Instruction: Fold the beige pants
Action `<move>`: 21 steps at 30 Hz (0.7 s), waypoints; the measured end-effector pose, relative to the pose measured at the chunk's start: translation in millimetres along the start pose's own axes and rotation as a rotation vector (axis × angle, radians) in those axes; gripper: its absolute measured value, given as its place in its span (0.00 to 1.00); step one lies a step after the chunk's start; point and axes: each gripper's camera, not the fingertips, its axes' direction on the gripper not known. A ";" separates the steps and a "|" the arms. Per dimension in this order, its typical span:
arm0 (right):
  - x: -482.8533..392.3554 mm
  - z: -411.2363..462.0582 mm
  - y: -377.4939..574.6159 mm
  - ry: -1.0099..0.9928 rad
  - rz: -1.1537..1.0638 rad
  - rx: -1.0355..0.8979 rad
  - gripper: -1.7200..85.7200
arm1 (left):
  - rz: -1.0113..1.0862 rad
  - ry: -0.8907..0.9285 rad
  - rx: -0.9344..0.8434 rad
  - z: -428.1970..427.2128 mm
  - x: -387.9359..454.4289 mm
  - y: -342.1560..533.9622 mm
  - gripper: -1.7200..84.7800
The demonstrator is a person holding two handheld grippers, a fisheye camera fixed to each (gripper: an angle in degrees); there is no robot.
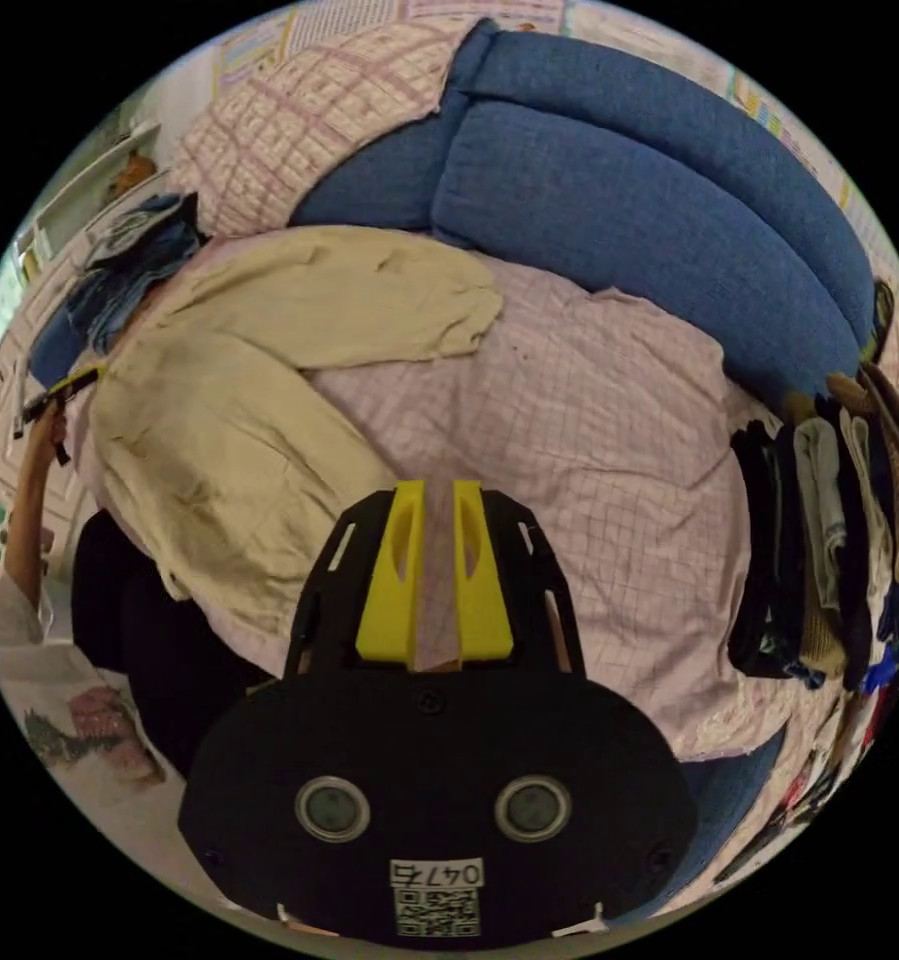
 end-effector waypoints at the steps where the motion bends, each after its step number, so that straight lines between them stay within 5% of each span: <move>1: 5.4 -10.3 0.0 -0.018 0.031 0.067 0.06 | -0.009 -0.055 0.021 -0.6 -1.6 -1.5 0.02; 7: 24.9 -20.4 -35.4 -0.124 0.013 0.167 0.09 | 0.007 0.090 0.156 -20.7 -2.9 -42.4 0.08; 16: 60.1 51.8 -150.5 -0.284 0.040 0.012 0.08 | 0.087 0.233 -0.046 99.2 63.8 -145.8 0.14; 21: 62.2 60.8 -180.6 -0.107 0.062 0.077 0.08 | 0.097 0.220 0.015 134.7 84.8 -154.4 0.14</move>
